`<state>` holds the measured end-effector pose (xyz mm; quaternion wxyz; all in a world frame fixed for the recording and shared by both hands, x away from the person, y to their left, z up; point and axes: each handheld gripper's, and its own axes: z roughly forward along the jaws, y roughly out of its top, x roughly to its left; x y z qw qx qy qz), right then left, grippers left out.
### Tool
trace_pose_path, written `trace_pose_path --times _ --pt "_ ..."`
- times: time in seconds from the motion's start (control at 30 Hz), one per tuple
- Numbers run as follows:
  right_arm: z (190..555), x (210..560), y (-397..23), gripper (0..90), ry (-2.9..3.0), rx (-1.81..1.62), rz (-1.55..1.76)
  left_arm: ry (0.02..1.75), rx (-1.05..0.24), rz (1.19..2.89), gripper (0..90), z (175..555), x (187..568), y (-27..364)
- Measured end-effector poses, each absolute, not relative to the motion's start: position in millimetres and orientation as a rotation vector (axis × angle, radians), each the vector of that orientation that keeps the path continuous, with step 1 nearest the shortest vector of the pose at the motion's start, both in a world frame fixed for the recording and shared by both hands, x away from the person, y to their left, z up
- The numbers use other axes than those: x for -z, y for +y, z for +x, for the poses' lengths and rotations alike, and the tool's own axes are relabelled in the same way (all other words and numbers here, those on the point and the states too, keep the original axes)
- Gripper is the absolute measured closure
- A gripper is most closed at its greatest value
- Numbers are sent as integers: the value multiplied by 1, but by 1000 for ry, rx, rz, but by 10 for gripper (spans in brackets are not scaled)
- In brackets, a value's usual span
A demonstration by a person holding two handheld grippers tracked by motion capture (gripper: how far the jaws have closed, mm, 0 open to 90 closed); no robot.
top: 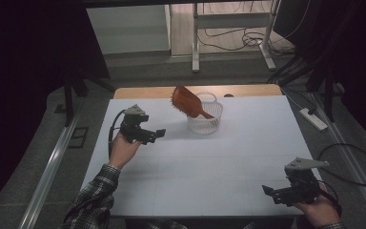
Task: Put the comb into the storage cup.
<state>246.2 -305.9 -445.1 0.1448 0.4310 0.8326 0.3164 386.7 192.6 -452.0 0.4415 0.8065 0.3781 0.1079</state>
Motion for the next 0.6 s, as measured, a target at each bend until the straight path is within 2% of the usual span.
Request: trace_pose_path --times 0.6 --pt "246 445 -306 0 2408 -910 1232 954 -253 2014 0 361 455 199"
